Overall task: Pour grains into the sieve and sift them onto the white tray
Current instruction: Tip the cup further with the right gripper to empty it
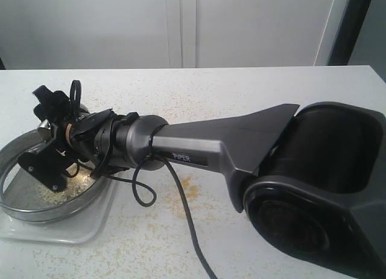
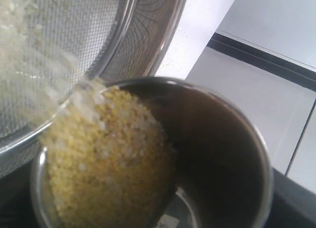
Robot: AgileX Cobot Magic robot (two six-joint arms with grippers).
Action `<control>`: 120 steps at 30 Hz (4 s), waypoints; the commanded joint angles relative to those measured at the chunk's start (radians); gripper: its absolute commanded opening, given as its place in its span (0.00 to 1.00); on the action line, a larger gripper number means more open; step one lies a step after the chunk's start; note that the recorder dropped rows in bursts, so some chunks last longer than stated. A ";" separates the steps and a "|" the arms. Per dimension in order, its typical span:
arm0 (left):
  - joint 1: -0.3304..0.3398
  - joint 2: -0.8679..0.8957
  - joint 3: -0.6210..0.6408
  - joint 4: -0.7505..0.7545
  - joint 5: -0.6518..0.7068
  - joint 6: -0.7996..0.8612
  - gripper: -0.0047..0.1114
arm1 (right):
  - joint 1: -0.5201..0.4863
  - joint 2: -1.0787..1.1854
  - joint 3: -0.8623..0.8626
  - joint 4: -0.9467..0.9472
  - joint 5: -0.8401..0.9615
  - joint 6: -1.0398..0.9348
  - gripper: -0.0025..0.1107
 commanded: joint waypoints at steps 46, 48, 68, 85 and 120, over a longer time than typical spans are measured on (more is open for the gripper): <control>-0.005 -0.004 0.004 -0.003 -0.003 -0.001 0.04 | 0.067 -0.021 -0.008 -0.056 -0.009 -0.014 0.02; -0.005 -0.004 0.004 -0.003 -0.003 -0.001 0.04 | 0.069 -0.021 -0.008 -0.061 -0.006 -0.014 0.02; -0.005 -0.004 0.004 -0.003 -0.003 -0.001 0.04 | 0.081 -0.021 -0.008 -0.100 0.102 -0.160 0.02; -0.005 -0.004 0.004 -0.003 -0.003 -0.001 0.04 | 0.076 -0.021 -0.008 -0.100 0.150 -0.323 0.02; -0.005 -0.004 0.004 -0.003 -0.003 -0.001 0.04 | 0.054 -0.040 -0.007 -0.035 0.213 0.115 0.02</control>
